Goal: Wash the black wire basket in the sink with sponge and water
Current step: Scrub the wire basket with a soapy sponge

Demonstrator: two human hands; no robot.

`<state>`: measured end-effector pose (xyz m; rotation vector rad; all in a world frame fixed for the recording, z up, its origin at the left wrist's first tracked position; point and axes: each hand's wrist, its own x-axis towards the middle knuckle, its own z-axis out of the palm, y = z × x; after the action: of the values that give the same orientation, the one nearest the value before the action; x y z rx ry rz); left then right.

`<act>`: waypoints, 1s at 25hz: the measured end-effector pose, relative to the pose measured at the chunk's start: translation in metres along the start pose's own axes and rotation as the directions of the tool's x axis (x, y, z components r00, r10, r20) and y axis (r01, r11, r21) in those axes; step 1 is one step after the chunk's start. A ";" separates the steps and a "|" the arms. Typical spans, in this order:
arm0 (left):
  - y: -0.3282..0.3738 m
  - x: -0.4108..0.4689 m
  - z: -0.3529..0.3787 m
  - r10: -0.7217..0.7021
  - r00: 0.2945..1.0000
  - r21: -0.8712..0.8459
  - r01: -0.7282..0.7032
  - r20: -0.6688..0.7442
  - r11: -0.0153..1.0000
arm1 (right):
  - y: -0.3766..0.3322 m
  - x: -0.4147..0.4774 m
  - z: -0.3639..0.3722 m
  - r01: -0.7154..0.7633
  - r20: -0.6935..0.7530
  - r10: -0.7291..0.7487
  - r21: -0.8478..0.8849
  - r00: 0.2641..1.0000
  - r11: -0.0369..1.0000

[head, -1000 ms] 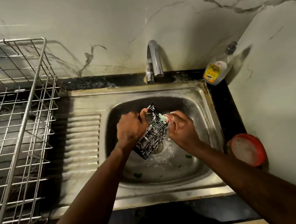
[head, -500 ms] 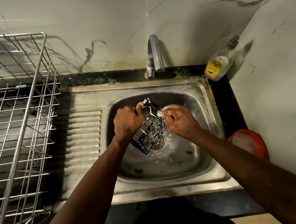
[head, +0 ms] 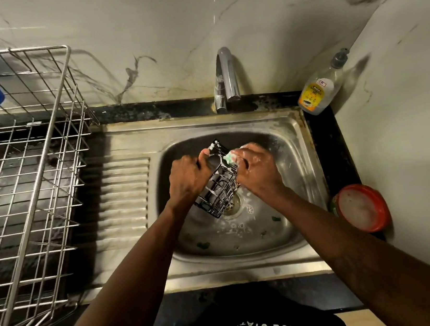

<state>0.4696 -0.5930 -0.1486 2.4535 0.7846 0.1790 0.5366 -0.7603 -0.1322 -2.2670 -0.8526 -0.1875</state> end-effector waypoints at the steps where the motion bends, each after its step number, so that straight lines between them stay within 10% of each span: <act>1: -0.001 -0.003 0.001 0.019 1.000 -0.035 -0.019 0.000 0.999 | 0.003 0.003 0.000 -0.040 -0.029 0.040 0.007 0.999 0.999; 8: -0.022 -0.020 0.013 0.162 0.985 -0.182 -0.170 -0.062 0.968 | -0.004 -0.012 -0.014 -0.012 0.177 0.002 0.056 0.984 0.998; 13: -0.048 -0.022 0.012 -0.040 0.996 -0.306 0.015 -0.076 0.952 | -0.019 -0.010 0.013 -0.386 -0.096 0.406 0.179 0.909 0.905; 21: -0.022 -0.034 0.046 -0.326 0.943 -0.493 0.249 -0.074 0.834 | -0.011 -0.035 0.062 -0.213 0.216 0.208 0.004 0.954 0.977; 23: -0.043 -0.033 0.056 -0.121 0.990 -0.408 0.142 0.077 0.902 | 0.015 -0.048 0.066 -0.252 0.272 0.262 -0.071 0.926 0.965; 25: -0.063 -0.039 0.064 0.182 0.890 -0.357 -0.023 0.419 0.934 | 0.041 -0.063 0.066 -0.292 0.314 0.322 -0.141 0.893 0.946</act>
<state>0.4241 -0.6020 -0.2351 2.0838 0.3793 -0.1935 0.5063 -0.7722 -0.2271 -2.5246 -0.6439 0.3188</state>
